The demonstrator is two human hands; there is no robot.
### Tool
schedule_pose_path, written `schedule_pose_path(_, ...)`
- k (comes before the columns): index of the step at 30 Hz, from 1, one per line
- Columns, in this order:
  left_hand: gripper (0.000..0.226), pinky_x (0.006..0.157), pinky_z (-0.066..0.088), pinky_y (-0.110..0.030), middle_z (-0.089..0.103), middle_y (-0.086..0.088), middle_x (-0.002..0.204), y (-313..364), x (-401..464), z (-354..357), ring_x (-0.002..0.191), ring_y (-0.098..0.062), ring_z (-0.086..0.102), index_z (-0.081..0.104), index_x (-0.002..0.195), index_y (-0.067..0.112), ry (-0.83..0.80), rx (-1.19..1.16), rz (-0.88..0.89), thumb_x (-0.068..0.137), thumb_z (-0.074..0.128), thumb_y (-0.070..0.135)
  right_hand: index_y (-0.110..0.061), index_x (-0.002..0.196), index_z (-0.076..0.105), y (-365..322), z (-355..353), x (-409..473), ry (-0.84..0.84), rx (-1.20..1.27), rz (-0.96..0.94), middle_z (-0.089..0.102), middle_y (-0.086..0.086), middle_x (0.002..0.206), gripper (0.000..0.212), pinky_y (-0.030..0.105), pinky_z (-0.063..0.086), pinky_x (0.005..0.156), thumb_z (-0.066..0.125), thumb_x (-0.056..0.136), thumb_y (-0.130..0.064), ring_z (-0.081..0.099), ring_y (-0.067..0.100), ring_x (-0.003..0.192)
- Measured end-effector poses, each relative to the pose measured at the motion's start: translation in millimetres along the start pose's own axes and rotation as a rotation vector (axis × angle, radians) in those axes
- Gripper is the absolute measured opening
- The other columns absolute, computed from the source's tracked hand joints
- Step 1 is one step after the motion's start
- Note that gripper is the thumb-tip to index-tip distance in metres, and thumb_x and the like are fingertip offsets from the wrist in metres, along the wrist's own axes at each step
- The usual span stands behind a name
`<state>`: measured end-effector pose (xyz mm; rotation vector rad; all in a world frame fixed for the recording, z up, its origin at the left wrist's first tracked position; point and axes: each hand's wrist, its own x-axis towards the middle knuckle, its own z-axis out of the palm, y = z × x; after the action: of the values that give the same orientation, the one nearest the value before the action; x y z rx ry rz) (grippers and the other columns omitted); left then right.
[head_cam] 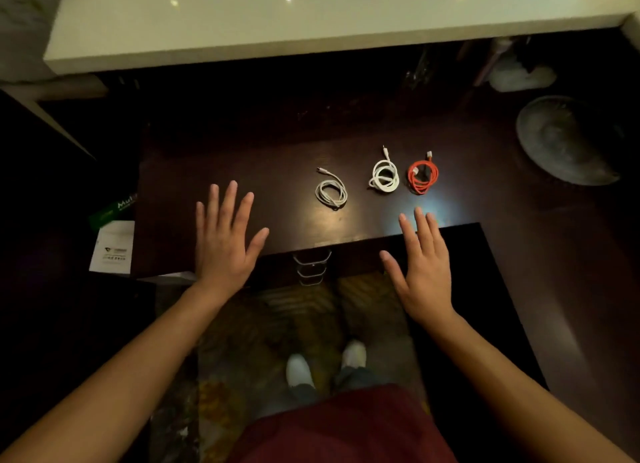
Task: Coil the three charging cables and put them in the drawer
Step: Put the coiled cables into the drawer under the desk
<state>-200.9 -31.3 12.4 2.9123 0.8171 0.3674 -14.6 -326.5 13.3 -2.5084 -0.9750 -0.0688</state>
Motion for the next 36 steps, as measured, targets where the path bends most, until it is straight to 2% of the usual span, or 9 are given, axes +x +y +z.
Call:
schedule_pose_path(5, 0.069, 0.126, 0.007, -0.057, 0.011, -0.01, 0.171, -18, -11, 18, 0.158, -0.033, 0.001, 0.025, 0.16, 0.017, -0.087, 0.044, -0.027, 0.103, 0.034, 0.055, -0.02, 0.158, 0.03, 0, 30, -30, -0.131, 0.182, 0.21, 0.021, 0.006, 0.168, 0.073, 0.045, 0.019, 0.126, 0.055, 0.098, -0.053, 0.011, 0.022, 0.157)
schedule_pose_path(10, 0.067, 0.127, 0.004, -0.054, 0.006, -0.008, 0.171, -36, -9, 43, 0.158, -0.032, -0.001, 0.02, 0.161, 0.019, -0.191, 0.093, -0.022, 0.105, 0.039, 0.05, -0.018, 0.157, 0.033, -15, 70, -49, -0.214, 0.294, 0.315, 0.029, 0.005, 0.165, 0.072, 0.043, 0.027, 0.124, 0.058, 0.097, -0.05, 0.024, 0.022, 0.154)
schedule_pose_path(16, 0.066, 0.127, 0.003, -0.054, 0.004, -0.007, 0.172, -56, 14, 79, 0.158, -0.031, -0.004, 0.016, 0.161, 0.023, -0.296, 0.097, 0.016, 0.105, 0.034, 0.051, -0.023, 0.157, 0.032, -46, 135, -50, -0.337, 0.751, 0.842, 0.041, 0.007, 0.159, 0.08, 0.045, 0.041, 0.115, 0.063, 0.092, -0.056, 0.043, 0.025, 0.144)
schedule_pose_path(21, 0.075, 0.126, -0.002, -0.055, -0.006, -0.005, 0.171, -74, 18, 107, 0.157, -0.029, -0.013, 0.004, 0.162, 0.03, -0.417, 0.127, 0.0, 0.099, 0.016, 0.069, -0.018, 0.154, 0.036, -50, 206, -40, -0.304, 1.03, 1.053, 0.055, 0.013, 0.147, 0.08, 0.048, 0.053, 0.105, 0.066, 0.09, -0.055, 0.062, 0.025, 0.123)
schedule_pose_path(23, 0.075, 0.126, -0.003, -0.054, -0.007, -0.005, 0.171, -76, 17, 112, 0.157, -0.029, -0.013, 0.003, 0.162, 0.031, -0.405, 0.125, -0.001, 0.098, 0.013, 0.07, -0.012, 0.153, 0.038, -52, 230, -35, -0.304, 1.112, 1.135, 0.062, 0.016, 0.137, 0.075, 0.045, 0.056, 0.099, 0.065, 0.093, -0.05, 0.067, 0.025, 0.115)
schedule_pose_path(25, 0.075, 0.126, -0.003, -0.055, -0.005, -0.006, 0.171, -75, 16, 116, 0.157, -0.03, -0.011, 0.004, 0.162, 0.03, -0.38, 0.128, 0.012, 0.099, 0.012, 0.07, -0.007, 0.148, 0.044, -53, 246, -29, -0.325, 1.168, 1.174, 0.071, 0.017, 0.116, 0.066, 0.037, 0.062, 0.082, 0.063, 0.097, -0.044, 0.074, 0.022, 0.092)
schedule_pose_path(27, 0.075, 0.126, -0.001, -0.056, -0.004, -0.006, 0.172, -76, 16, 118, 0.157, -0.031, -0.01, 0.005, 0.162, 0.029, -0.363, 0.134, 0.012, 0.099, 0.012, 0.069, -0.004, 0.14, 0.052, -57, 259, -24, -0.322, 1.192, 1.184, 0.071, 0.015, 0.092, 0.054, 0.029, 0.057, 0.06, 0.061, 0.099, -0.039, 0.069, 0.017, 0.067)
schedule_pose_path(30, 0.075, 0.126, 0.002, -0.056, -0.002, -0.007, 0.172, -77, 16, 121, 0.157, -0.031, -0.008, 0.005, 0.162, 0.029, -0.349, 0.153, 0.014, 0.099, 0.012, 0.069, -0.004, 0.122, 0.062, -64, 273, -13, -0.269, 1.237, 1.192, 0.064, 0.009, 0.075, 0.036, 0.027, 0.047, 0.051, 0.059, 0.102, -0.034, 0.059, 0.014, 0.054)
schedule_pose_path(36, 0.075, 0.126, 0.004, -0.056, 0.0, -0.008, 0.171, -78, 15, 125, 0.158, -0.032, -0.004, 0.007, 0.162, 0.028, -0.326, 0.168, 0.02, 0.1, 0.016, 0.069, -0.011, 0.096, 0.065, -72, 284, 0, -0.148, 1.295, 1.251, 0.07, 0.006, 0.081, 0.015, 0.023, 0.042, 0.047, 0.055, 0.104, -0.02, 0.056, 0.01, 0.055)
